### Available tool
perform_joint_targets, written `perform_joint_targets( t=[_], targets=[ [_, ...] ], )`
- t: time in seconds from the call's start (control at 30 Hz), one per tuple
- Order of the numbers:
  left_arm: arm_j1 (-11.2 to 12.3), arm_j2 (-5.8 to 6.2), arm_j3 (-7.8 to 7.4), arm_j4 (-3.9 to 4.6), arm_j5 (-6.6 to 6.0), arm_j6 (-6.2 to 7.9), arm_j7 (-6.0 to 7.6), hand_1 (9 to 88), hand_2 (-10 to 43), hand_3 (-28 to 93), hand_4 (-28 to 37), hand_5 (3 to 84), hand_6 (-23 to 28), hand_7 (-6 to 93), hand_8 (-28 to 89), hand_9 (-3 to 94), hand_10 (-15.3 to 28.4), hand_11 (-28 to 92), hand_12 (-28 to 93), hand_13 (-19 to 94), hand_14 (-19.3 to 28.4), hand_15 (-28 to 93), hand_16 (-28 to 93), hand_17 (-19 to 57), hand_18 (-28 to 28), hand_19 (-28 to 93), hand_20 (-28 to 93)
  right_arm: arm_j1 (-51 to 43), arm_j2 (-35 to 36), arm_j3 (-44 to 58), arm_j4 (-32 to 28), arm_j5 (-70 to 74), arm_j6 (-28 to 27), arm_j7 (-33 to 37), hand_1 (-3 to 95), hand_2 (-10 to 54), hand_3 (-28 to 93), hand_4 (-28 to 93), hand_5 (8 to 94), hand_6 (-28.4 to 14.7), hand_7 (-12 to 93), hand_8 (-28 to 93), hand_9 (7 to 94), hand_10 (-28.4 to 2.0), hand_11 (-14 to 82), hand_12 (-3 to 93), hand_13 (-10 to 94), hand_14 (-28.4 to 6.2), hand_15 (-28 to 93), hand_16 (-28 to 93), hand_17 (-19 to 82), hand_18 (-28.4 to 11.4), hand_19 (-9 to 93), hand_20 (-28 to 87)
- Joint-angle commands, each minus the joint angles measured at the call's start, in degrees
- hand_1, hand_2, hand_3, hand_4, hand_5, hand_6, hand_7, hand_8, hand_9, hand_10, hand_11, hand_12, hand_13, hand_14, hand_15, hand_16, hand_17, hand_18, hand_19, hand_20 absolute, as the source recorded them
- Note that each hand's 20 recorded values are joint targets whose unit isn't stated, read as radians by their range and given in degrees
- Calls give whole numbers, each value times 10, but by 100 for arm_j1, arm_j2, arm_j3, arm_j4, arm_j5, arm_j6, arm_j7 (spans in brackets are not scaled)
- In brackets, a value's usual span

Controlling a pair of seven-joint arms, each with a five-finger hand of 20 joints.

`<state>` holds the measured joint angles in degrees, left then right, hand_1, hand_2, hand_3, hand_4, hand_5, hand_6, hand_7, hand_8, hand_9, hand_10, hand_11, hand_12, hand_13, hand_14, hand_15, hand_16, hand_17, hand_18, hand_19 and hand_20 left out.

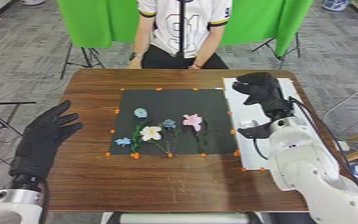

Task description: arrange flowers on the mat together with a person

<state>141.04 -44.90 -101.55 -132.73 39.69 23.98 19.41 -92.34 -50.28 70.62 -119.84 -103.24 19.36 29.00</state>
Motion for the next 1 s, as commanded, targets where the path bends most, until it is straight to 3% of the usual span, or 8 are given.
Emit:
perform_joint_targets(
  t=[0.03, 0.1, 0.27, 0.47, 0.7, 0.8, 1.0],
  targets=[
    [155, -108, 66, 35, -46, 29, 5, 238, 50, 801, -277, 333, 71, 168, -118, 283, 177, 314, 85, 199, 240, 583, -131, -85, 225, 530, 70, -1479, -544, 1103, -141, 2254, 25, -967, 252, 6, 706, -234, 492, -21, 152, -116, 513, -175, 195, 149, 516, -174, 599, 97, 237, -249, 724, 15],
    [210, -130, 57, 28, -37, 42, 34, 236, 50, 800, -277, 332, 71, 167, -118, 279, 177, 311, 86, 195, 239, 581, -129, -85, 225, 528, 70, -1656, -609, 1261, -115, 2742, 49, -1298, 245, 10, 710, -235, 477, -21, 151, -115, 502, -176, 190, 149, 498, -182, 594, 92, 222, -252, 705, 23],
    [429, -197, 4, -30, -60, 87, 144, 233, 52, 799, -281, 330, 71, 167, -116, 277, 176, 308, 89, 192, 237, 576, -123, -86, 226, 528, 71, -1814, -716, 1432, -186, 3014, 267, -1243, 236, 21, 714, -242, 431, -11, 140, -114, 472, -169, 173, 144, 469, -191, 576, 82, 202, -259, 667, 44],
    [504, -254, 75, -27, -158, 141, 287, 229, 54, 798, -282, 329, 70, 167, -116, 278, 177, 310, 92, 198, 241, 588, -116, -87, 226, 529, 74, -2008, -857, 1645, -217, 3285, 163, -1379, 226, 26, 714, -243, 426, -11, 136, -110, 468, -168, 169, 145, 460, -197, 573, 81, 193, -261, 653, 58],
    [436, -274, 81, -21, -110, 150, 194, 226, 56, 796, -282, 319, 67, 167, -116, 279, 177, 311, 93, 199, 243, 591, -119, -86, 227, 529, 75, -2098, -858, 1660, -225, 3198, 167, -1476, 223, 30, 714, -241, 426, -11, 133, -108, 467, -170, 169, 146, 457, -199, 573, 82, 187, -263, 644, 76],
    [409, -300, 59, -10, -65, 113, 36, 228, 57, 796, -282, 320, 68, 166, -116, 282, 178, 314, 94, 202, 244, 593, -119, -86, 228, 529, 76, -2114, -879, 1676, -224, 3282, 135, -1489, 220, 30, 716, -240, 426, -11, 133, -108, 467, -170, 169, 146, 458, -199, 572, 81, 187, -263, 641, 82],
    [381, -265, 98, -9, -48, 104, 2, 234, 57, 798, -282, 322, 70, 170, -116, 294, 184, 324, 96, 212, 250, 611, -119, -86, 227, 533, 79, -2136, -879, 1678, -208, 3328, 81, -1551, 215, 36, 721, -242, 426, -9, 134, -108, 467, -172, 168, 146, 458, -200, 574, 81, 186, -263, 637, 92]
  ],
)
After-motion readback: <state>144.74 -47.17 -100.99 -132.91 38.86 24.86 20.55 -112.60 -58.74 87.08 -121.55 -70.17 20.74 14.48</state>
